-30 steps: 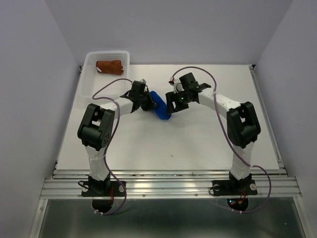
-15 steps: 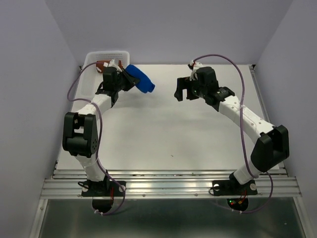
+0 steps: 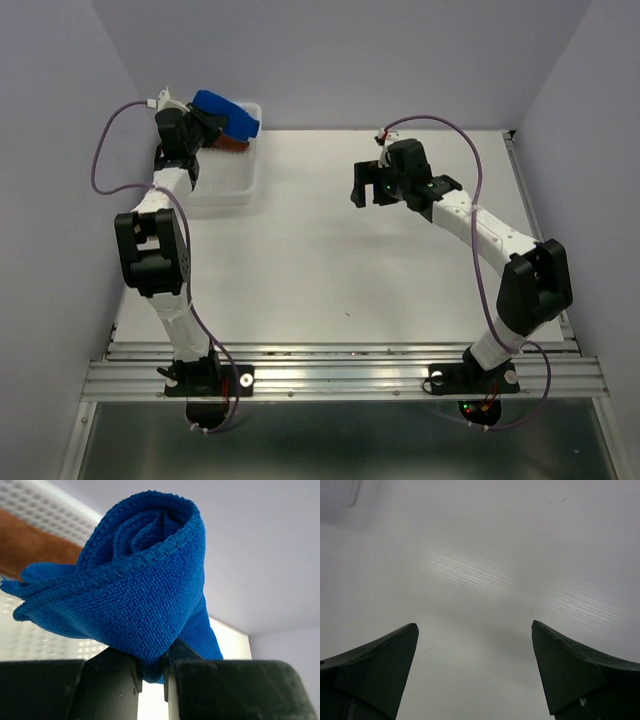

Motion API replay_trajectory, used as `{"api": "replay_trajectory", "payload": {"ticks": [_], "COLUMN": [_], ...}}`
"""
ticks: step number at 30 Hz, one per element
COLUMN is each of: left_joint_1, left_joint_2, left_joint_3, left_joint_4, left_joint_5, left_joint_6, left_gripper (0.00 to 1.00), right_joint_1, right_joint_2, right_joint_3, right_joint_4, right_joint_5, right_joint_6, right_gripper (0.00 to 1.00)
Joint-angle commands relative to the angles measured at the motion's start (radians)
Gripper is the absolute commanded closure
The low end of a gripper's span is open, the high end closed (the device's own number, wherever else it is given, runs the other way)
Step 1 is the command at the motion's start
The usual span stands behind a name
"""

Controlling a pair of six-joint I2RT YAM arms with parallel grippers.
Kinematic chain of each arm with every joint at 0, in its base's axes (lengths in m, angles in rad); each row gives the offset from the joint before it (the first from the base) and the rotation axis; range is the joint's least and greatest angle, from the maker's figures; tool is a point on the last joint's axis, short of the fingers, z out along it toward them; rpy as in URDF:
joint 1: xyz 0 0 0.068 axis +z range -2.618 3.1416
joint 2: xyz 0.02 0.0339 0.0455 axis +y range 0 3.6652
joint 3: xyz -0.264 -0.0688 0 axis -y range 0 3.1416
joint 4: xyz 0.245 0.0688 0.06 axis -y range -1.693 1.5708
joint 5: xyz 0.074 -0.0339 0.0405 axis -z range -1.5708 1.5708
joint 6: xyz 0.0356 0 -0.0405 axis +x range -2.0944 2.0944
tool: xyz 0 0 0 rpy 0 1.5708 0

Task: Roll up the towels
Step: Place the rolled towel into the container

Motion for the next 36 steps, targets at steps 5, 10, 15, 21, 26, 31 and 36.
{"api": "replay_trajectory", "payload": {"ticks": [5,10,15,21,26,31,36], "left_joint_1": [0.037,0.051,0.055,0.074,0.091,0.092,0.094], "left_joint_2": [0.102,0.168,0.235,0.281,0.323,0.318,0.350], "left_joint_3": [0.018,0.025,0.015,-0.001,0.025,-0.020,-0.002], "left_joint_4": [0.100,0.160,0.235,0.272,0.218,0.208,0.162], "left_joint_5": [-0.109,-0.140,-0.131,-0.112,-0.057,-0.114,-0.155], "left_joint_6": [-0.036,-0.042,-0.056,-0.162,-0.206,-0.237,-0.284], "left_gripper": [1.00,1.00,1.00,1.00,1.00,1.00,1.00], "right_joint_1": [-0.010,-0.010,-0.010,-0.010,-0.010,-0.010,-0.010], "right_joint_2": [0.025,0.068,0.094,0.105,0.111,0.116,0.117], "right_joint_3": [0.063,0.103,0.134,0.150,0.157,0.163,0.163], "right_joint_4": [0.031,-0.021,-0.043,-0.052,-0.058,-0.057,-0.058], "right_joint_5": [0.028,0.017,0.021,0.028,0.043,0.043,0.052], "right_joint_6": [-0.033,-0.058,-0.070,-0.072,-0.078,-0.081,-0.075], "right_gripper": [0.00,0.00,0.00,0.00,0.00,0.00,0.00]}}
